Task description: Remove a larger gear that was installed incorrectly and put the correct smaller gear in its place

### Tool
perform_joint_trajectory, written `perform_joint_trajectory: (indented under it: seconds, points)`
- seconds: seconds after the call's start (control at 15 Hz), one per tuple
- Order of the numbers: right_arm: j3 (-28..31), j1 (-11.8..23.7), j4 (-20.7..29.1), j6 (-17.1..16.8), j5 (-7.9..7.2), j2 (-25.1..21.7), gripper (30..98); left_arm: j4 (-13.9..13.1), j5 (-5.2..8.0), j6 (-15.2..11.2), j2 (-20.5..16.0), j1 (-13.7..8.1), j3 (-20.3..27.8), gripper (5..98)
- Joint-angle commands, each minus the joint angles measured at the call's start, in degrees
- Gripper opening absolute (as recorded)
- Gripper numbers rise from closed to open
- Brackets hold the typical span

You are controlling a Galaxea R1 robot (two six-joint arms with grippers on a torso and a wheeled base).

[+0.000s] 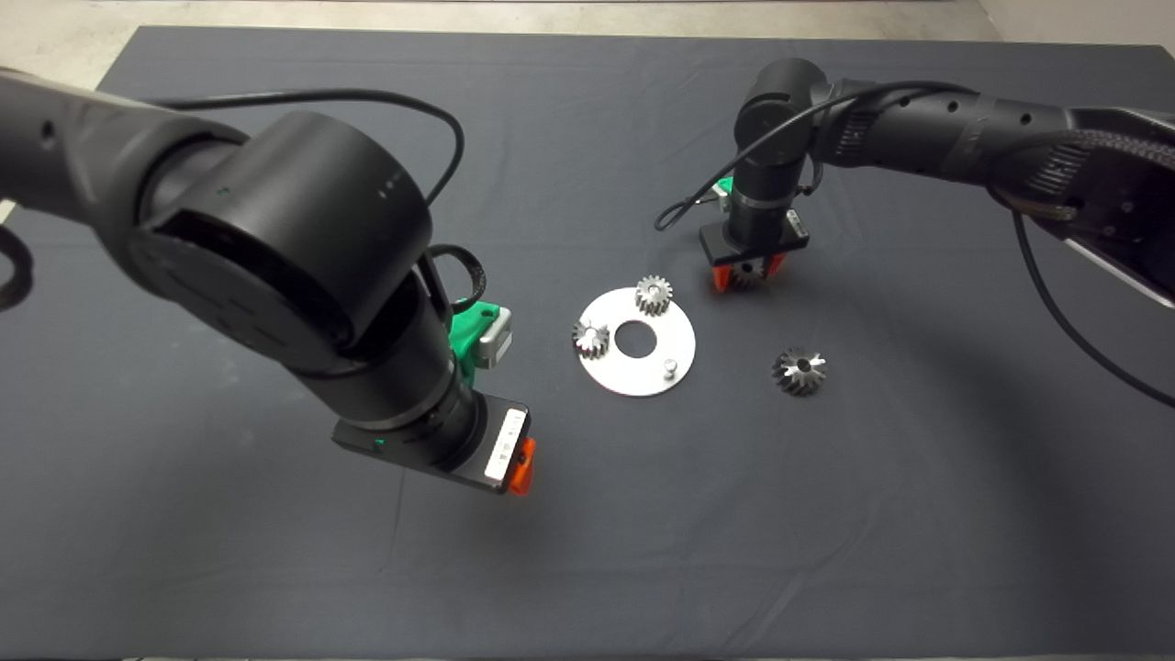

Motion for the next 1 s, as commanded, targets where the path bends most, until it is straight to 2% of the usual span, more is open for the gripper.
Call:
perform_joint_trajectory:
  seconds: [0.0, 0.2, 0.53, 0.73, 0.93]
  points:
    - [-0.91, -0.11, -4.29, 0.97, -2.6, -0.96, 50.1, -0.03, 3.97, 0.03, 0.23, -1.19, 0.29, 83.9]
    - [-0.42, 0.24, -3.1, 1.8, -2.51, -5.16, 50.0, -0.03, 3.97, 0.03, 0.25, -1.19, 0.54, 83.9]
    - [2.57, 0.51, -2.68, 4.08, -2.43, -4.8, 46.6, -0.03, 3.97, 0.03, 0.34, -1.19, 0.29, 83.9]
    - [2.57, 0.39, -2.76, 4.0, -2.43, -4.52, 42.9, -0.03, 3.98, 0.03, 0.28, -1.19, 0.35, 83.9]
    - [2.66, 0.16, -2.85, 3.91, -2.43, -4.46, 42.4, -0.03, 3.97, 0.03, 0.86, -1.19, 0.03, 83.9]
